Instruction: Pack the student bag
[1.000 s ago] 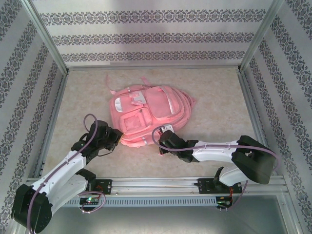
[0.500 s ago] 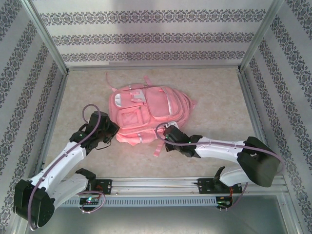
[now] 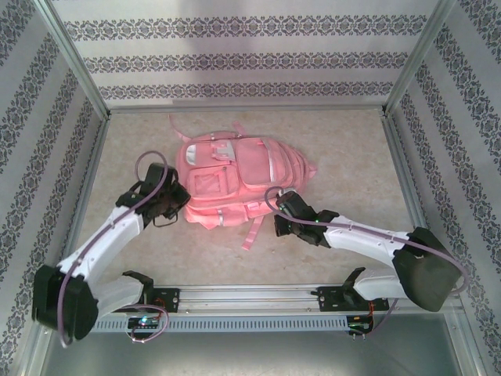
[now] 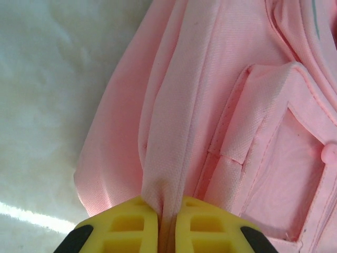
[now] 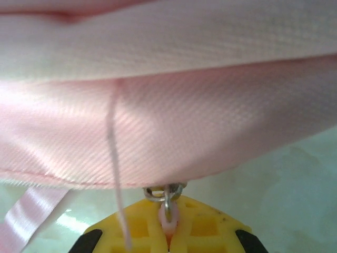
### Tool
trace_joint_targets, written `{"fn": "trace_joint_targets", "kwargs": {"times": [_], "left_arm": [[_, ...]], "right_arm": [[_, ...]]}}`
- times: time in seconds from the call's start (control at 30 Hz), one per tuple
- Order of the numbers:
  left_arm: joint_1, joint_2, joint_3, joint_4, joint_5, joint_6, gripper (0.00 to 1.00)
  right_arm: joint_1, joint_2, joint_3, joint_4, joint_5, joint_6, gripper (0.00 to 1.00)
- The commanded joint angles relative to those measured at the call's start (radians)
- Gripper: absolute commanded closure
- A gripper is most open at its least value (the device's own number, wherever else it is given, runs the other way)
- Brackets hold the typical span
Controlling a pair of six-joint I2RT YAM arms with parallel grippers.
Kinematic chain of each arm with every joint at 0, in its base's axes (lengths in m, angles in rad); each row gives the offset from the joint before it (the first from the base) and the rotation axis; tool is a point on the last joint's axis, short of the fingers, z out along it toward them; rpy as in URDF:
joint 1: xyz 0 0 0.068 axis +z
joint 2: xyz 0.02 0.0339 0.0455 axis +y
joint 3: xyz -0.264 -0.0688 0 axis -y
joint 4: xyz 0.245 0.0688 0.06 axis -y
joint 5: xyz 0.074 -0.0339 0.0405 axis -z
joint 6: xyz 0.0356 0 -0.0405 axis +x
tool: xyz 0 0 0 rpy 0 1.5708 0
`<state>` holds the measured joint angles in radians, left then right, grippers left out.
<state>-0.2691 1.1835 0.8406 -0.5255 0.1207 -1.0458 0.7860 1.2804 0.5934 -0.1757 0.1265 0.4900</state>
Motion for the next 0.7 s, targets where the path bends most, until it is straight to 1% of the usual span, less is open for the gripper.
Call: {"fn": "trace_joint_targets", "kwargs": {"times": [0.0,0.07,0.13,0.2,0.27,0.33,0.4,0.5,0.6,0.67], "left_arm": [[0.067,0.153,0.170,0.024,-0.047,0.099,0.76],[0.124,0.236,0.239,0.011,0.037,0.081,0.56],[0.170,0.248,0.257,0.014,0.103,0.035,0.45],[0.179,0.198,0.255,0.004,0.095,0.027,0.38],[0.179,0.142,0.248,-0.038,0.088,0.022,0.35],[0.179,0.078,0.204,-0.052,0.137,-0.001,0.35],[0.173,0.009,0.125,-0.037,0.197,-0.059,0.35],[0.140,-0.102,-0.055,0.070,0.267,-0.171,0.36],[0.082,-0.169,-0.199,0.187,0.279,-0.263,0.36],[0.053,-0.175,-0.260,0.279,0.273,-0.285,0.36]], "right_arm": [[0.077,-0.047,0.024,0.026,-0.087,-0.010,1.00],[0.130,-0.028,0.058,0.036,-0.095,0.018,1.00],[0.171,0.008,0.095,0.052,-0.103,0.062,1.00],[0.206,0.043,0.131,0.071,-0.106,0.101,1.00],[0.244,0.082,0.167,0.094,-0.104,0.123,1.00],[0.282,0.128,0.219,0.093,-0.089,0.125,1.00],[0.308,0.172,0.266,0.087,-0.072,0.121,1.00],[0.320,0.227,0.310,0.091,-0.061,0.123,1.00],[0.320,0.270,0.338,0.098,-0.063,0.124,1.00],[0.320,0.290,0.354,0.100,-0.073,0.122,1.00]]}}
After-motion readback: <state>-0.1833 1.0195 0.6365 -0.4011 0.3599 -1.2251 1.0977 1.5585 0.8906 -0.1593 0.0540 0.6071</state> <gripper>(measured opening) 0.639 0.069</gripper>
